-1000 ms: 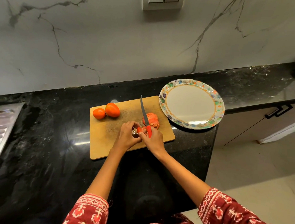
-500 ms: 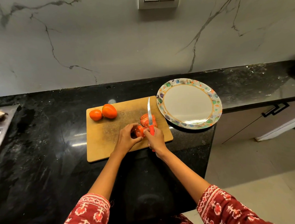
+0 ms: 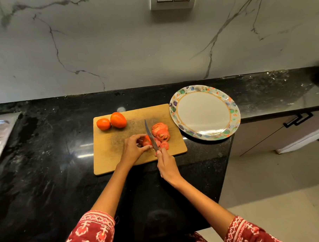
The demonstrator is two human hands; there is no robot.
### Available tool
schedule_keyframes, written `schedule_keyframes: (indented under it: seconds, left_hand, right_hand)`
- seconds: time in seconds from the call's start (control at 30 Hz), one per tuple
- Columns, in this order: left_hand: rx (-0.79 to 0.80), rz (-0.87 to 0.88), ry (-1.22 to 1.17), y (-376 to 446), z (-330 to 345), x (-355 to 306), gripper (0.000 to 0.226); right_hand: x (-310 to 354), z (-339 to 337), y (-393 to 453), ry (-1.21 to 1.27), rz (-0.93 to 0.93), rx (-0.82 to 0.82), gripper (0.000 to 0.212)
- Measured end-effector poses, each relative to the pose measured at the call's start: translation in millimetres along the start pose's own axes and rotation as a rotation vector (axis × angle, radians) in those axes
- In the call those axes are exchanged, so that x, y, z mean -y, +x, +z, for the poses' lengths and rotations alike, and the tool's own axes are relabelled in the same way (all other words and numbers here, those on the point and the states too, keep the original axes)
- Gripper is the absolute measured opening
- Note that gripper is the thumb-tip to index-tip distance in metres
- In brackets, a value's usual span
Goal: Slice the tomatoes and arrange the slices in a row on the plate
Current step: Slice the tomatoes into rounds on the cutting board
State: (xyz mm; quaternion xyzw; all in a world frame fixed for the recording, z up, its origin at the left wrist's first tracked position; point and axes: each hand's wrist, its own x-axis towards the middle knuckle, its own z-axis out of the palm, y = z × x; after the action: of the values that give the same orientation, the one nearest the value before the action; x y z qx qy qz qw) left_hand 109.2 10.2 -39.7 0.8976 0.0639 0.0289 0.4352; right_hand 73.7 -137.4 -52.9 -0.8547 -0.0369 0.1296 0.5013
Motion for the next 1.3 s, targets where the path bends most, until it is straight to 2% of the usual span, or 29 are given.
schedule_keyframes:
  seconds: [0.17, 0.33, 0.5, 0.63, 0.83, 1.0, 1.3]
  left_hand:
    - [0.060, -0.055, 0.089, 0.7, -3.0, -7.6, 0.042]
    - [0.097, -0.108, 0.315, 4.5, 2.5, -19.8, 0.023]
    - [0.178, -0.121, 0.442, 3.3, 3.4, -15.9, 0.053]
    - [0.210, -0.055, 0.408, 1.9, -1.3, -14.5, 0.051]
    - [0.159, -0.108, 0.396, -3.6, -3.5, -17.0, 0.042]
    - [0.160, -0.122, 0.390, -4.7, -4.5, -17.4, 0.049]
    - [0.102, -0.141, 0.334, -9.6, -4.2, -21.6, 0.042]
  right_hand:
    - [2.7, -1.9, 2.0, -0.056, 0.006, -0.007, 0.019]
    - [5.0, -2.0, 0.5, -0.038, 0.093, 0.049, 0.022]
    - [7.3, -4.3, -5.3, -0.001, 0.160, 0.078, 0.022]
    - [6.0, -4.9, -9.2, -0.020, 0.175, 0.056, 0.028]
    - [4.8, -1.6, -14.1, -0.051, 0.202, 0.063, 0.035]
    - [11.0, 1.8, -9.7, 0.022, 0.258, 0.058, 0.034]
    - [13.4, 6.5, -20.1, 0.013, 0.284, 0.048, 0.036]
